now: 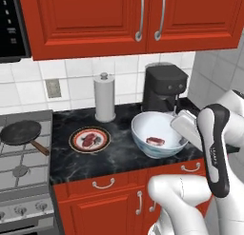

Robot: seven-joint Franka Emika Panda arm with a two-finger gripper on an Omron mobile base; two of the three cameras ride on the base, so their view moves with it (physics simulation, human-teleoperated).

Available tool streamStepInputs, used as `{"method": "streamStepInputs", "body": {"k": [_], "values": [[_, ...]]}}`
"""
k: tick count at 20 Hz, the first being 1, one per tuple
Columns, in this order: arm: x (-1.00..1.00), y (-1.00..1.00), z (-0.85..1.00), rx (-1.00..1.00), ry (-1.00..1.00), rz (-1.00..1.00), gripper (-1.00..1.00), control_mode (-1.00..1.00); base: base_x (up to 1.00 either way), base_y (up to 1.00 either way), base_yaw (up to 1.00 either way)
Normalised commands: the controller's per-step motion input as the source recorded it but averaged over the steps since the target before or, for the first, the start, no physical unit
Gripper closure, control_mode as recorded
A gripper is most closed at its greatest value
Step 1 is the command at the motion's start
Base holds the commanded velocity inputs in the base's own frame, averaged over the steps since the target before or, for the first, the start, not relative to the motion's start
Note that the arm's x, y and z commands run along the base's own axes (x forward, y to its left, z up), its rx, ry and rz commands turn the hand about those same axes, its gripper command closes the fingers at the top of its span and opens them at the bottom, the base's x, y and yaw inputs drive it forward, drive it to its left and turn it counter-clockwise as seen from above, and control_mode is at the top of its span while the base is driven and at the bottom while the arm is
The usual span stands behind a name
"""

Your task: Place one of the steaks on the plate and the other in the bowl. Then place the bowl in the fridge.

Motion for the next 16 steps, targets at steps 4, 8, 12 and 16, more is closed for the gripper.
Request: {"method": "streamStepInputs", "body": {"k": [4,8,12,16], "values": [[0.0,0.0,0.0,0.0,0.0,0.0,1.0,1.0,-0.51,0.41,0.25],[0.0,0.0,0.0,0.0,0.0,0.0,1.0,1.0,-0.51,0.75,0.33],[0.0,0.0,0.0,0.0,0.0,0.0,1.0,1.0,-0.69,0.81,0.31],[0.0,0.0,0.0,0.0,0.0,0.0,1.0,1.0,-0.68,0.82,0.54]]}}
